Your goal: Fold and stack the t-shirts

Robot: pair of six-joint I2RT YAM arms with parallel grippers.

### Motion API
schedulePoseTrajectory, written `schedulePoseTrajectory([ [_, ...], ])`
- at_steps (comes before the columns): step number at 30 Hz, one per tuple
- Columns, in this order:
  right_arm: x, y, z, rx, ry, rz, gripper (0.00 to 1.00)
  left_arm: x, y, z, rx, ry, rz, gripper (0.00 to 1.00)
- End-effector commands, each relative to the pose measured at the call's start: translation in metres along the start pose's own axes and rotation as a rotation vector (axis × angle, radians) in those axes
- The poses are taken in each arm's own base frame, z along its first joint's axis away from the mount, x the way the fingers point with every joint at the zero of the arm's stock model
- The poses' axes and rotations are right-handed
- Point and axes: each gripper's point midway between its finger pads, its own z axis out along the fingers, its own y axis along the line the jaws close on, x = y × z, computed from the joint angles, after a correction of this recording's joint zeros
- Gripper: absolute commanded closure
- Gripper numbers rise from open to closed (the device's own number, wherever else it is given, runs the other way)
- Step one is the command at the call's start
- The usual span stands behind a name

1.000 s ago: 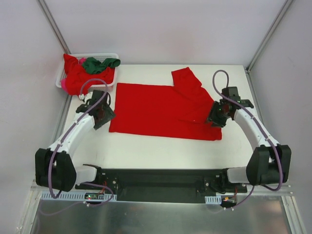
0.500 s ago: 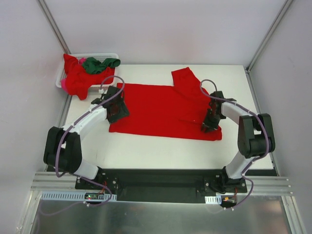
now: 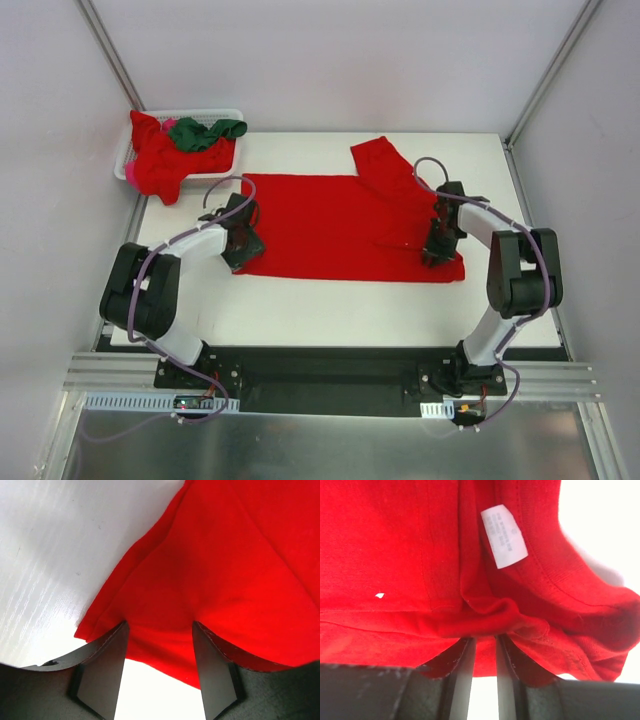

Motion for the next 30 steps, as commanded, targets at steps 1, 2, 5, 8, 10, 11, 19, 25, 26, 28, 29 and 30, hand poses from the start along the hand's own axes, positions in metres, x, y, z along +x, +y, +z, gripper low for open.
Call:
schedulePoseTrajectory([
  [1,-0.002,-0.010,-0.012,-0.017,0.013,-0.003,0.73,0.026,0.023,0.010,-0.081,0.059,-0.037,0.46],
  [2,-0.004,-0.003,-0.021,-0.055,0.004,0.001,0.69,0.026,0.020,0.004,-0.059,0.052,-0.032,0.45],
  [5,-0.024,0.025,-0.070,-0.192,-0.096,0.008,0.57,0.022,0.007,-0.013,0.004,0.021,0.009,0.44],
  [8,-0.045,0.042,-0.108,-0.254,-0.180,0.035,0.51,0.014,-0.008,-0.030,0.058,-0.016,0.045,0.41],
  [10,-0.051,0.045,-0.112,-0.246,-0.189,0.048,0.51,0.008,-0.017,-0.040,0.083,-0.045,0.071,0.39],
  [11,-0.055,0.045,-0.112,-0.244,-0.198,0.052,0.51,0.003,-0.023,-0.046,0.099,-0.057,0.073,0.39],
  [19,-0.061,0.023,-0.064,-0.020,-0.146,0.057,0.55,-0.022,-0.037,-0.087,0.171,-0.155,0.093,0.36],
  [25,-0.056,0.017,-0.038,0.050,-0.114,0.029,0.56,-0.031,-0.034,-0.109,0.191,-0.202,0.105,0.34],
  [26,-0.056,0.017,-0.033,0.055,-0.109,0.026,0.56,-0.032,-0.033,-0.111,0.188,-0.210,0.103,0.35],
  [28,-0.056,0.018,-0.029,0.054,-0.102,0.024,0.58,-0.032,-0.030,-0.113,0.186,-0.213,0.106,0.34],
  [29,-0.057,0.019,-0.028,0.047,-0.102,0.026,0.58,-0.031,-0.029,-0.113,0.184,-0.211,0.107,0.34],
  [30,-0.055,0.020,-0.025,0.049,-0.092,0.025,0.58,-0.031,-0.028,-0.113,0.182,-0.213,0.103,0.34],
])
